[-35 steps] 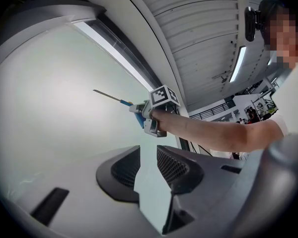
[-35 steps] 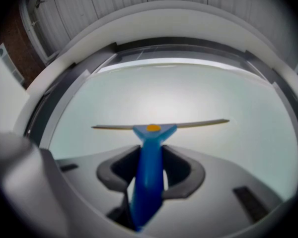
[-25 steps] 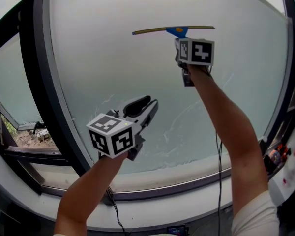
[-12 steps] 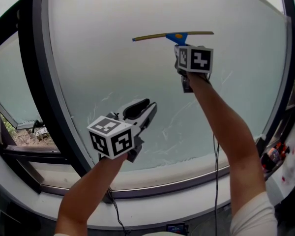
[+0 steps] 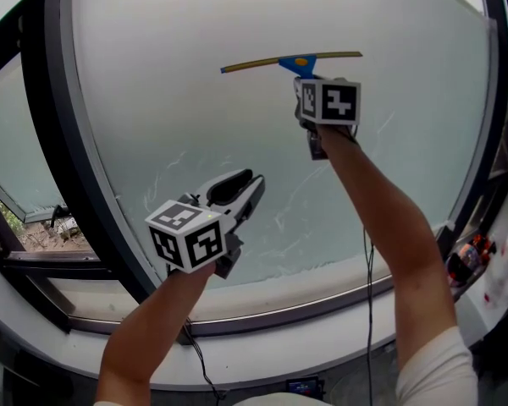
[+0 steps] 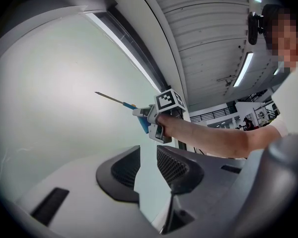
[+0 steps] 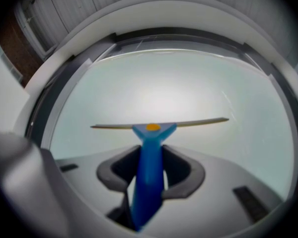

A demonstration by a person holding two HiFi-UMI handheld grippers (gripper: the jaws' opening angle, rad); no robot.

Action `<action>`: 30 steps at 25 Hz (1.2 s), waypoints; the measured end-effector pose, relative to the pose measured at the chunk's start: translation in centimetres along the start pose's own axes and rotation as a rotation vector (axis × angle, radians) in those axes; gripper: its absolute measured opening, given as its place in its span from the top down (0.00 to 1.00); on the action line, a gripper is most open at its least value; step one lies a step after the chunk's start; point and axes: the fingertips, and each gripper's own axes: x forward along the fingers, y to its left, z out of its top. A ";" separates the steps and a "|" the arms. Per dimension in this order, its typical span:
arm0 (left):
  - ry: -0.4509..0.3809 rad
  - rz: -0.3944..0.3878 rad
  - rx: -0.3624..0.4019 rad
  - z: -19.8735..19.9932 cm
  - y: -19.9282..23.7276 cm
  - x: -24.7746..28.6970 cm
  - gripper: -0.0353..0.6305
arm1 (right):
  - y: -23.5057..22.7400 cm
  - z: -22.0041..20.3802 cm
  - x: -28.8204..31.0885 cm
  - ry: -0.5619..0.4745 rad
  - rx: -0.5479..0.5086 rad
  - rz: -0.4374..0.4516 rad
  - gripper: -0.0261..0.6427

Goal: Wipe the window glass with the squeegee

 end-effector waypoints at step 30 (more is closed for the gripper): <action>0.043 0.002 -0.085 -4.7 0.7 -0.1 0.76 | 0.5 -7.8 -1.0 0.087 0.009 -0.020 0.74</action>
